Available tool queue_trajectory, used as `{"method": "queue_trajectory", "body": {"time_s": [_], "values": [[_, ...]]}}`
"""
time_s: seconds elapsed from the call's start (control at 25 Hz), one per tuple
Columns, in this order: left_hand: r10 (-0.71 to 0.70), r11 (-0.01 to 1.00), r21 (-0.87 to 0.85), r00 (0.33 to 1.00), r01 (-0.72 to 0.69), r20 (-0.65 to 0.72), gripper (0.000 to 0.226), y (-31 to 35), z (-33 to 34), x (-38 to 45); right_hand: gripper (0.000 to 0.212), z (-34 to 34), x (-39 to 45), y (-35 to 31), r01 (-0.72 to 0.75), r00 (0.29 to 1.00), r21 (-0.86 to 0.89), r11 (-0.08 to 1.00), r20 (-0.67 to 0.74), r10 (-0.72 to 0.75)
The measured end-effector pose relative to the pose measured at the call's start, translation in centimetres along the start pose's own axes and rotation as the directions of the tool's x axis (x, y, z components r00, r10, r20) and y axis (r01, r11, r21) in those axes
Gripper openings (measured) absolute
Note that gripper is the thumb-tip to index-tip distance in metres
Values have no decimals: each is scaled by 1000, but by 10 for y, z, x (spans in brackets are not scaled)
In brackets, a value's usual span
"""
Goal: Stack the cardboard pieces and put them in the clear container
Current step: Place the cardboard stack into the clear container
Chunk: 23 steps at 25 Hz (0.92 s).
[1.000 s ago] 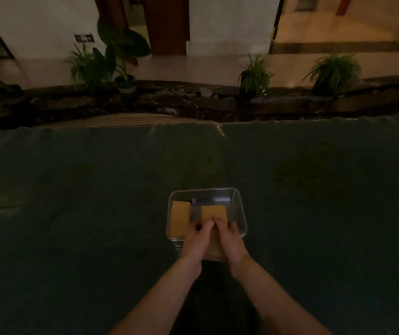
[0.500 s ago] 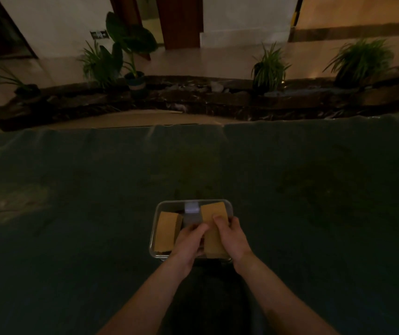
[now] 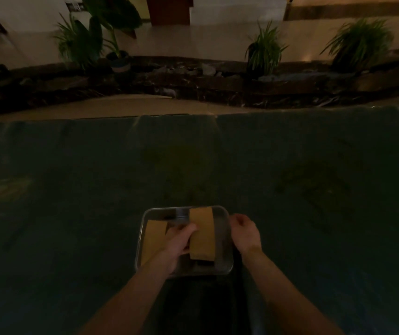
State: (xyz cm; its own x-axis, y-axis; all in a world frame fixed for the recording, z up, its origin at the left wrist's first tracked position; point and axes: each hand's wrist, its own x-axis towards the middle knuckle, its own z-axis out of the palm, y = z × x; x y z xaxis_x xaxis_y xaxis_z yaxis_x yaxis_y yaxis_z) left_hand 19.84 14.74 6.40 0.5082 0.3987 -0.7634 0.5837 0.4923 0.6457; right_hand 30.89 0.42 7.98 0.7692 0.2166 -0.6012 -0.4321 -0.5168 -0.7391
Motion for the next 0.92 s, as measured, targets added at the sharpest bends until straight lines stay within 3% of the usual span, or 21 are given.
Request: {"method": "queue_trajectory", "body": {"time_s": [0.12,0.32,0.48,0.92], "values": [[-79,993,80,996,83,-51,38,-8,2,15,19,2,13,13,-22,997,-89,996,76,28],[-80,977,195,996,88,-48,36,-17,14,30,14,-4,23,20,-88,990,56,995,116,81],[-73,964,251,996,85,-57,16,-22,24,38,16,-7,24,21,-110,987,118,987,131,94],[126,884,459,991,-92,-44,4,-38,37,50,16,-5,28,25,-99,988,120,988,133,83]]}}
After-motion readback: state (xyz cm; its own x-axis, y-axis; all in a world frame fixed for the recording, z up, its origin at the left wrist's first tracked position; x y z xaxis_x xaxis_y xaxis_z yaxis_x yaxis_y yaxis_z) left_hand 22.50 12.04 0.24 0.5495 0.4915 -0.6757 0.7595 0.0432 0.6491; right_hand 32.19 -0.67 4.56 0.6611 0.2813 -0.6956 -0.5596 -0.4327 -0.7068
